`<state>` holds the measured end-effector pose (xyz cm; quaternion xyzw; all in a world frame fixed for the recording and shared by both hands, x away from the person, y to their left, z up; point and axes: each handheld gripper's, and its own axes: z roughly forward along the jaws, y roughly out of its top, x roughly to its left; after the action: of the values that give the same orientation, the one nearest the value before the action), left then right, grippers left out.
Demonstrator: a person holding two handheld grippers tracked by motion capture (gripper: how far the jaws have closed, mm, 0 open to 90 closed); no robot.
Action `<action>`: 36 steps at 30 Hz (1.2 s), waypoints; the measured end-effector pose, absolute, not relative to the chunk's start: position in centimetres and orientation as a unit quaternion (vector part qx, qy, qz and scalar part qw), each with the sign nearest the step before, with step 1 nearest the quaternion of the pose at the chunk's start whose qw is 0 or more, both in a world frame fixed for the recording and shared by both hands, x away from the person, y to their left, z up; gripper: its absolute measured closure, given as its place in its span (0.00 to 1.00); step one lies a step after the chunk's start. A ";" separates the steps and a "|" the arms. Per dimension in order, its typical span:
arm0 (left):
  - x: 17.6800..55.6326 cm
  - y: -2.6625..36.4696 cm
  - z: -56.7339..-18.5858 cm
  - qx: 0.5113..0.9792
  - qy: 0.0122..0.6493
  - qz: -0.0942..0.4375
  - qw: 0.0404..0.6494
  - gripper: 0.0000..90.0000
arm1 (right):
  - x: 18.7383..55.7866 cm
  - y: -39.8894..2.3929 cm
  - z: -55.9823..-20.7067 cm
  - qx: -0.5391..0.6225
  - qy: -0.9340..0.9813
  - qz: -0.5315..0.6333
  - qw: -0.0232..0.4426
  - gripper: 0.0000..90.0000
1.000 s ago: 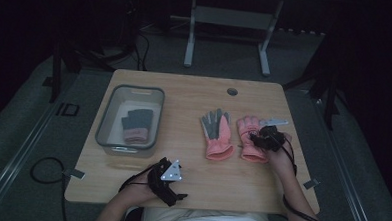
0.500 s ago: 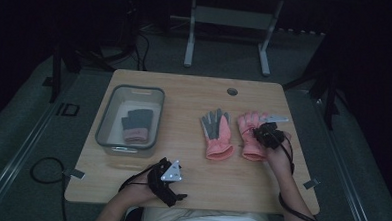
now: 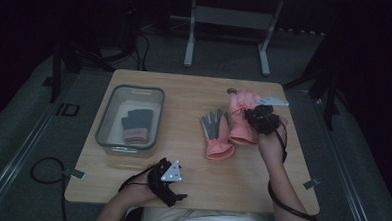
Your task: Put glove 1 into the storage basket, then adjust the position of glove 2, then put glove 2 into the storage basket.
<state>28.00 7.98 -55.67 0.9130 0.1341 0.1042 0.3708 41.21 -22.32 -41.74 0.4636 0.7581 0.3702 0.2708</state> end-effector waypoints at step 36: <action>28.0 7.9 -55.3 0.908 0.138 0.095 0.383 0.04 | 43.3 -16.1 -48.7 0.440 0.815 0.322 0.195 0.94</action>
<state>27.97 7.93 -55.31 0.9084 0.1379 0.0949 0.3831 43.25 -16.11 -48.72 0.4403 0.8152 0.3220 0.1949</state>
